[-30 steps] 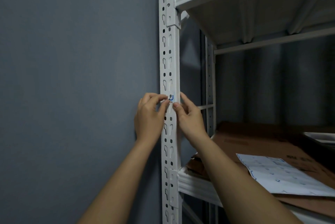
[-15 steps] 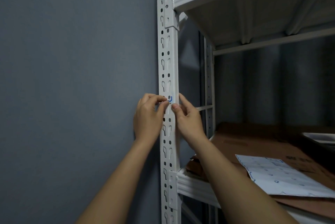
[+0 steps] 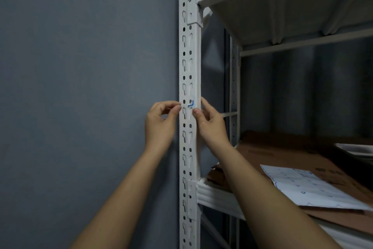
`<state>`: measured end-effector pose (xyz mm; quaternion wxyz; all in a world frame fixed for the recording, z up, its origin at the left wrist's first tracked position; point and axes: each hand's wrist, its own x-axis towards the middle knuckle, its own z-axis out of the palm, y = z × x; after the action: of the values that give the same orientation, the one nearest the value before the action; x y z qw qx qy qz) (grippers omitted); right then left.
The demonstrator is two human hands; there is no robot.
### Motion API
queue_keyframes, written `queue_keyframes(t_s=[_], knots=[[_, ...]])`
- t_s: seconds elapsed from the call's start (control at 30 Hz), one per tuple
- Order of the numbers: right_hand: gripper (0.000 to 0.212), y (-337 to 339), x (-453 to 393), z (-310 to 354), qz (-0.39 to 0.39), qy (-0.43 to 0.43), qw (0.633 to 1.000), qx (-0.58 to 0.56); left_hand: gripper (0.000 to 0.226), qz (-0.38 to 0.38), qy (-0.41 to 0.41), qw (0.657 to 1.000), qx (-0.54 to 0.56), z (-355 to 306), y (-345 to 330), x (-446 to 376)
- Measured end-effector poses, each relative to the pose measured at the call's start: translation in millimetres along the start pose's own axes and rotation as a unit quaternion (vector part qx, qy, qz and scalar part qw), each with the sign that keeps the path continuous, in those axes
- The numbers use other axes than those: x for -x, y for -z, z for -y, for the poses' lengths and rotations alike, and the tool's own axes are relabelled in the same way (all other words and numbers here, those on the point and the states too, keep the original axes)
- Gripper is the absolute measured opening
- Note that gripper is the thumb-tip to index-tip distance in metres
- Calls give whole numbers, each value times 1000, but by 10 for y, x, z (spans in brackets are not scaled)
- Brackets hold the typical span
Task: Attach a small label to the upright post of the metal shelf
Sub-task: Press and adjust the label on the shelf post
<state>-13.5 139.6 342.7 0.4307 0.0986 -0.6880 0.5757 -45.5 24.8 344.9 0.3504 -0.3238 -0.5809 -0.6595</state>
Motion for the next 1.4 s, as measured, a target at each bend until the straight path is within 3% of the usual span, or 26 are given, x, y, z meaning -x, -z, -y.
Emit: queue_keyframes(t_s=[0.13, 0.3, 0.47, 0.57, 0.77, 0.93, 1.13, 1.4], knots=[[40, 13, 123, 47, -73, 44, 984, 157, 22, 21, 70, 996, 54, -63, 100, 104], [17, 1, 318, 161, -91, 107, 986, 87, 20, 45, 99, 992, 69, -164, 174, 174], [10, 1, 366, 363, -42, 101, 992, 58, 14, 72, 118, 986, 93, -316, 158, 253], [8, 28, 428, 421, -60, 105, 991, 63, 13, 74, 124, 984, 105, -365, 149, 304], [16, 77, 432, 365, -102, 108, 984, 95, 21, 81, 8, 997, -17, -329, 42, 354], [15, 122, 341, 305, -154, 76, 982, 80, 18, -7, 11, 996, -93, -190, -108, 199], [15, 188, 195, 157, -107, 36, 992, 50, 20, -2, -23, 986, -166, 4, -194, 38], [24, 83, 167, 19, -85, 69, 994, -10, 18, 6, -117, 973, -201, 139, -191, 30]])
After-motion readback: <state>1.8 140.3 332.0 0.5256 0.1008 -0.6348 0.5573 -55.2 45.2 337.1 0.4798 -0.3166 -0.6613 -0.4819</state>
